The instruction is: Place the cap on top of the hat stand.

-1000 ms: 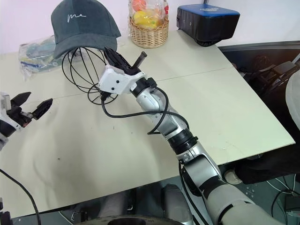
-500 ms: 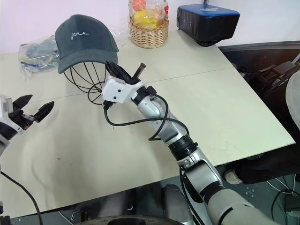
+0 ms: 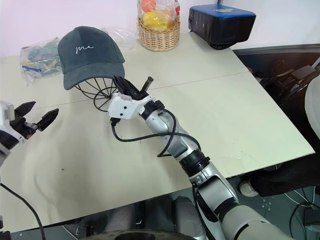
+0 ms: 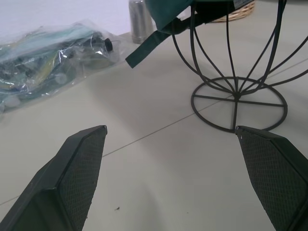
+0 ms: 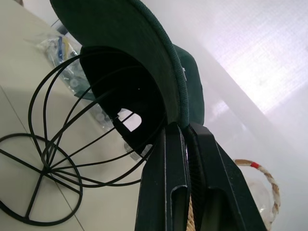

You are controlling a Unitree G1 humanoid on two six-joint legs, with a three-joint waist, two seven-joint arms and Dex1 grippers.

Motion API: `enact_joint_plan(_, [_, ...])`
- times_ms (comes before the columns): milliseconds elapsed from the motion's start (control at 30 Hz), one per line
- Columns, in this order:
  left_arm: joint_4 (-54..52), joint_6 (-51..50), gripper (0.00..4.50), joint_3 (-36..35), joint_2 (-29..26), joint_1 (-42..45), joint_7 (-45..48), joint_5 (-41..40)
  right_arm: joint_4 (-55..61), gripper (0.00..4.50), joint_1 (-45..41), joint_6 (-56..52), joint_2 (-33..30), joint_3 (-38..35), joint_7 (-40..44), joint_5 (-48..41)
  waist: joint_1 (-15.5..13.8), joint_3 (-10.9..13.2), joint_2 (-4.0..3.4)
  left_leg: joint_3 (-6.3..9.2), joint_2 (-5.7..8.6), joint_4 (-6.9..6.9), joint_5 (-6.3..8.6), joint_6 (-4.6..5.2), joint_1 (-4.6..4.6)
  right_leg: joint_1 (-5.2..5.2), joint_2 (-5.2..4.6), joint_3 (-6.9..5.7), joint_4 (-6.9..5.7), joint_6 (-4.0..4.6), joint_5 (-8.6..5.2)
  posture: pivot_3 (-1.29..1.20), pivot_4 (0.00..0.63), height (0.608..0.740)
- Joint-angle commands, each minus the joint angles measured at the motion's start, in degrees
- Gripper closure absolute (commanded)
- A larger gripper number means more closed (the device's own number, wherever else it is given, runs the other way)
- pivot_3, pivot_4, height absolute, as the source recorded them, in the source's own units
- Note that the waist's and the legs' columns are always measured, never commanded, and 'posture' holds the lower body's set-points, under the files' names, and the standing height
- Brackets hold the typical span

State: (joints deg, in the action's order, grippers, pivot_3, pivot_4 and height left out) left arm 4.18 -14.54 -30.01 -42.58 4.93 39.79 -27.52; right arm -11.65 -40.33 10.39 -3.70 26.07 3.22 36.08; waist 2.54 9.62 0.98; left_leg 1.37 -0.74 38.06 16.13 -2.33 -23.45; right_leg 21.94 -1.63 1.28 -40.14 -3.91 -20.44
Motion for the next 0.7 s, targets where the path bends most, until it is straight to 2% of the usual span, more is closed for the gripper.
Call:
enact_joint_plan(33, [-2.0,0.1,0.0,-0.1,-0.3,1.1,-0.4,-0.1,0.4,4.48,-1.7,0.1,0.0,0.6,-2.2,2.7,0.0,0.0,0.0,0.0,0.0,0.0,0.0,0.0,0.0,0.0,0.0,0.0,0.0,0.0,0.0,0.0,0.15,0.74])
enact_joint_plan(433, [1.7,0.0,0.0,4.9,0.3,8.7,-0.2,1.0,-3.9,4.48,1.3,-2.3,-0.2,-0.4,-5.9,3.4,0.0,0.0,0.06,-0.01,0.01,0.0,-0.08,-0.14,0.0,0.0,0.01,0.01,-0.03,0.0,0.0,0.0,0.15,0.74])
enact_joint_plan(700, [5.2,1.3,0.0,6.1,0.0,11.3,1.2,1.8,-2.6,4.48,2.1,-3.7,2.5,-0.4,-3.7,-0.5,0.2,0.0,0.06,-0.01,0.0,-0.01,-0.11,-0.19,0.0,0.03,0.04,0.02,-0.05,0.0,0.0,0.0,0.15,0.74])
